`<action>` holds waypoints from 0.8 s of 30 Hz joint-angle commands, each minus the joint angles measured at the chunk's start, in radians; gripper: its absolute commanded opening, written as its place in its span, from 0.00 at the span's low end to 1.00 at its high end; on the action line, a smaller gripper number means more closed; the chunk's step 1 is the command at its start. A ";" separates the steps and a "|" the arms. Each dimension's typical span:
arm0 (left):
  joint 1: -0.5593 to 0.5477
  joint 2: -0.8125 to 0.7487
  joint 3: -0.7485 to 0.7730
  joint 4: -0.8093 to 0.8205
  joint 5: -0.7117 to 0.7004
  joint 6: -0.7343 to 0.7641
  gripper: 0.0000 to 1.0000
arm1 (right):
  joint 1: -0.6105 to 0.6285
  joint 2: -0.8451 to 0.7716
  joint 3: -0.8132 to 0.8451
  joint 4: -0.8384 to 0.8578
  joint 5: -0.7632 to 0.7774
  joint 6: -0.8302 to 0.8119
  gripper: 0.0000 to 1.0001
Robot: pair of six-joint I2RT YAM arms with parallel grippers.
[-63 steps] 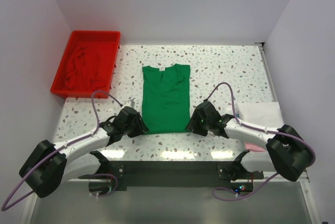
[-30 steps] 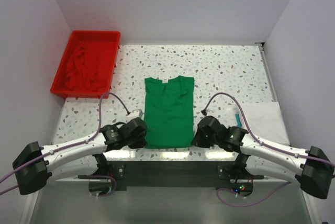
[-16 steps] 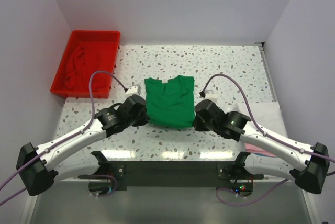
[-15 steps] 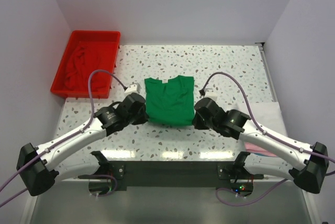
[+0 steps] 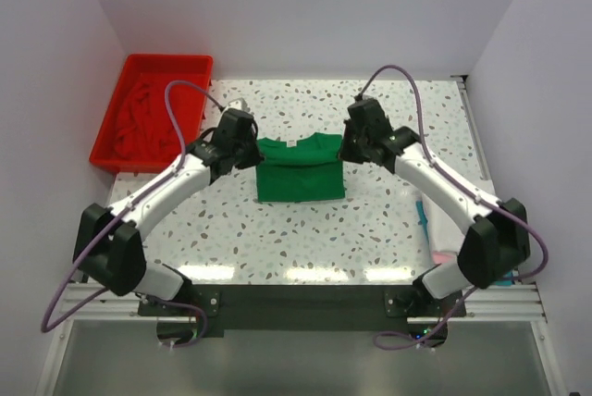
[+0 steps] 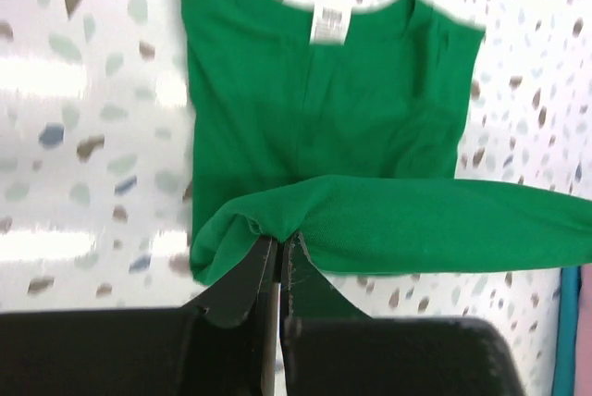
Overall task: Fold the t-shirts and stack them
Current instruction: Fold the tshirt
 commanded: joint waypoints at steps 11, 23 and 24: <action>0.258 0.609 0.475 0.269 0.234 0.104 0.45 | -0.248 0.665 0.641 0.017 -0.188 -0.103 0.51; 0.236 0.474 0.360 0.255 0.182 0.108 0.48 | -0.242 0.534 0.427 0.061 -0.156 -0.118 0.63; 0.221 0.465 0.340 0.257 0.175 0.107 0.46 | -0.238 0.532 0.412 0.076 -0.156 -0.120 0.64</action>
